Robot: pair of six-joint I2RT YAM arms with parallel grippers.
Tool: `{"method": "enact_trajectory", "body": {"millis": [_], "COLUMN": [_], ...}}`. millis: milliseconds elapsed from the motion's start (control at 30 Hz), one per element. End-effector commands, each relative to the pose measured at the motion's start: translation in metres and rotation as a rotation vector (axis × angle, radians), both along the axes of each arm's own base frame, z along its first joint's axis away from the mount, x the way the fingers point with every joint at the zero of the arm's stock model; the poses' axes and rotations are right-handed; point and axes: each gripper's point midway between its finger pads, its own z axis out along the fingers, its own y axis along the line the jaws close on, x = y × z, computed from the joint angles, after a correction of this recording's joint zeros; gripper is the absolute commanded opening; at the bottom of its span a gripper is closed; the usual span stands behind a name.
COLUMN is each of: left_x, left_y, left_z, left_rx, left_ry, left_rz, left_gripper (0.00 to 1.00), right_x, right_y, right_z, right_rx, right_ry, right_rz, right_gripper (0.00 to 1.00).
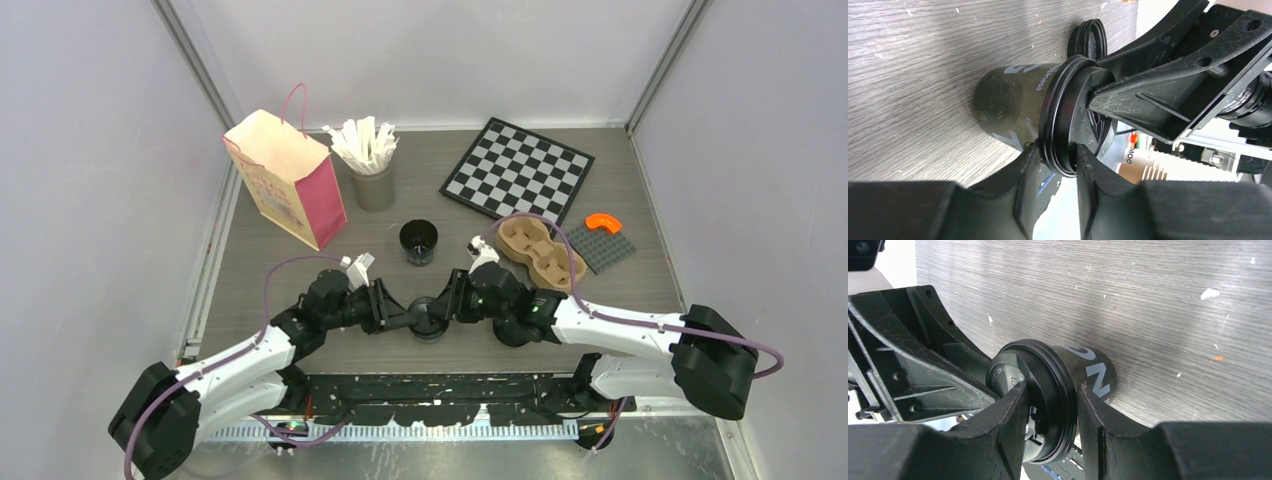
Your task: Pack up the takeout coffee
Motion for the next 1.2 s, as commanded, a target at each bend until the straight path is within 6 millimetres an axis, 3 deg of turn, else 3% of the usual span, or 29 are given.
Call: {"method": "enact_trajectory", "body": {"millis": [0, 100, 267, 467, 667, 967, 1167], "left_x": [-0.004, 0.002, 0.015, 0.022, 0.021, 0.021, 0.020], "left_y": [0.010, 0.023, 0.037, 0.032, 0.021, 0.020, 0.020], "left_z": [-0.009, -0.003, 0.012, 0.013, -0.004, -0.023, -0.026], "left_rx": [0.083, 0.187, 0.271, 0.297, 0.286, 0.274, 0.252], "left_ry": [-0.012, -0.045, -0.109, -0.107, -0.064, -0.025, -0.018], "left_rz": [0.007, 0.034, 0.032, -0.026, -0.088, -0.064, -0.038], "left_gripper": [0.37, 0.53, 0.60, 0.60, 0.55, 0.45, 0.42], "right_x": [-0.012, -0.009, -0.011, -0.009, -0.008, 0.001, -0.006], "right_y": [-0.012, -0.007, 0.001, 0.008, 0.012, -0.006, -0.010], "right_z": [-0.030, -0.024, -0.019, -0.013, -0.008, 0.011, 0.038], "right_rx": [-0.151, -0.169, -0.189, -0.219, -0.224, -0.252, -0.146], "right_ry": [0.022, 0.000, -0.019, -0.043, -0.049, -0.049, -0.014], "right_rz": [0.088, 0.118, 0.200, 0.276, 0.289, 0.167, 0.085], "right_gripper": [0.42, 0.42, 0.42, 0.42, 0.44, 0.62, 0.65]}}
